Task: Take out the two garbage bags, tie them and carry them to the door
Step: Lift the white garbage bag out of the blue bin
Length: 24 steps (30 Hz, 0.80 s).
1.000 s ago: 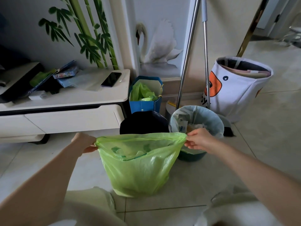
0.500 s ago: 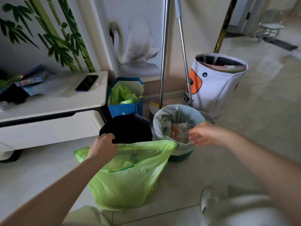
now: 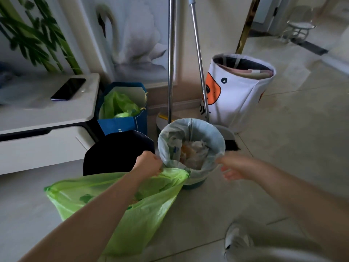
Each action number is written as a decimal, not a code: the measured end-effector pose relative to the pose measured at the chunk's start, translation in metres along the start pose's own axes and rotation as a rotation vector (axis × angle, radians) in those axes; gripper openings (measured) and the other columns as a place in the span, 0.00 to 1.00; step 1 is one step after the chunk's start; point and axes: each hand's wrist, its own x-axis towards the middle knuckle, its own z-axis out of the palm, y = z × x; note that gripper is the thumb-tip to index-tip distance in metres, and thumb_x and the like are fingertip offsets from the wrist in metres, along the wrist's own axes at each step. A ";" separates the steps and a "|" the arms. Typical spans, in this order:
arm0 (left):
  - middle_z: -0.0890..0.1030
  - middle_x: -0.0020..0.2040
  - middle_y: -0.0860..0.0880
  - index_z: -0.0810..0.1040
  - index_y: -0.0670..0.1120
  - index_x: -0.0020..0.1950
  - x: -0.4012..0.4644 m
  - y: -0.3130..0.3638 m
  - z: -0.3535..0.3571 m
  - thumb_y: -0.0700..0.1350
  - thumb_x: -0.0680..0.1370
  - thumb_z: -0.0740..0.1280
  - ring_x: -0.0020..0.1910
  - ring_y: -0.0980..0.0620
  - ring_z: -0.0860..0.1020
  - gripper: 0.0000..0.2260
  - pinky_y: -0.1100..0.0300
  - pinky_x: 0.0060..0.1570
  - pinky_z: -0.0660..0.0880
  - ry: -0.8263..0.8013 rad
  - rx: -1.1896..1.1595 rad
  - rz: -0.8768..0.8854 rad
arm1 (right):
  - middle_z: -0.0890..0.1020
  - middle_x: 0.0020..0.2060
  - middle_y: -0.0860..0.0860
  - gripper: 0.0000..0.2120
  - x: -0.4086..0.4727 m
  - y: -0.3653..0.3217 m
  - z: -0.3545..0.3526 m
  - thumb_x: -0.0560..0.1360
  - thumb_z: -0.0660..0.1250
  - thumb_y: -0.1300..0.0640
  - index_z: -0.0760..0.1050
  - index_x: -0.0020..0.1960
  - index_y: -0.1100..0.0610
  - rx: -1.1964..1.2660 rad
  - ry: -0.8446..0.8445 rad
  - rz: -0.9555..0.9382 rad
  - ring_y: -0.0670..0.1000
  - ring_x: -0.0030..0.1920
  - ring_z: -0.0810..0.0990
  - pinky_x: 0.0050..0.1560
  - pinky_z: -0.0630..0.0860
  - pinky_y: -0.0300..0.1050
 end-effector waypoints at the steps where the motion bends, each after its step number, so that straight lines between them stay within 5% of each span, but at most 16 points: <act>1: 0.83 0.38 0.39 0.79 0.36 0.38 0.002 0.003 0.005 0.40 0.75 0.64 0.38 0.40 0.82 0.10 0.47 0.41 0.82 0.039 0.055 0.059 | 0.76 0.50 0.57 0.19 0.002 0.001 0.002 0.75 0.65 0.53 0.68 0.64 0.55 0.046 -0.025 0.019 0.53 0.38 0.77 0.34 0.77 0.45; 4: 0.82 0.38 0.39 0.78 0.40 0.37 0.001 0.005 0.015 0.41 0.75 0.61 0.40 0.39 0.80 0.10 0.50 0.39 0.79 0.177 0.164 0.162 | 0.73 0.53 0.57 0.22 0.003 0.002 0.014 0.76 0.63 0.55 0.63 0.69 0.56 0.171 -0.069 0.054 0.57 0.48 0.78 0.34 0.77 0.46; 8: 0.78 0.44 0.42 0.76 0.39 0.49 0.015 0.002 0.033 0.48 0.78 0.61 0.44 0.43 0.79 0.12 0.56 0.39 0.74 -0.050 0.267 -0.062 | 0.71 0.53 0.55 0.22 0.020 0.002 0.027 0.77 0.62 0.47 0.63 0.67 0.54 0.368 -0.046 0.084 0.57 0.55 0.75 0.44 0.77 0.51; 11: 0.79 0.41 0.42 0.74 0.40 0.47 0.020 0.001 0.041 0.46 0.77 0.65 0.39 0.44 0.79 0.09 0.57 0.37 0.77 -0.119 0.024 -0.222 | 0.73 0.49 0.52 0.25 0.031 -0.007 0.031 0.77 0.59 0.40 0.65 0.67 0.53 0.460 0.028 0.084 0.54 0.44 0.75 0.41 0.75 0.50; 14: 0.81 0.47 0.35 0.75 0.34 0.53 0.028 0.000 0.042 0.36 0.73 0.67 0.43 0.38 0.81 0.11 0.45 0.46 0.82 -0.158 -0.330 -0.321 | 0.74 0.49 0.53 0.23 0.042 -0.011 0.027 0.76 0.58 0.38 0.65 0.64 0.52 0.471 0.048 0.094 0.54 0.45 0.76 0.35 0.75 0.49; 18: 0.80 0.49 0.37 0.73 0.36 0.57 0.027 0.006 0.039 0.35 0.73 0.67 0.44 0.41 0.81 0.13 0.54 0.33 0.81 -0.172 -0.486 -0.349 | 0.75 0.49 0.57 0.14 0.048 -0.010 0.011 0.77 0.62 0.46 0.65 0.56 0.53 0.483 0.069 0.142 0.55 0.43 0.77 0.39 0.77 0.50; 22: 0.81 0.40 0.39 0.73 0.37 0.53 0.030 0.020 0.034 0.37 0.74 0.69 0.28 0.47 0.79 0.10 0.63 0.22 0.73 -0.049 -0.481 -0.341 | 0.72 0.32 0.56 0.05 0.052 -0.011 0.000 0.74 0.62 0.68 0.71 0.49 0.61 0.466 0.084 0.120 0.51 0.31 0.71 0.29 0.72 0.44; 24: 0.81 0.42 0.38 0.74 0.37 0.53 0.035 0.024 0.029 0.38 0.74 0.69 0.30 0.47 0.80 0.10 0.62 0.24 0.74 0.025 -0.462 -0.320 | 0.71 0.29 0.55 0.05 0.052 -0.014 -0.002 0.74 0.60 0.70 0.71 0.43 0.61 0.450 0.117 0.125 0.49 0.28 0.69 0.27 0.70 0.43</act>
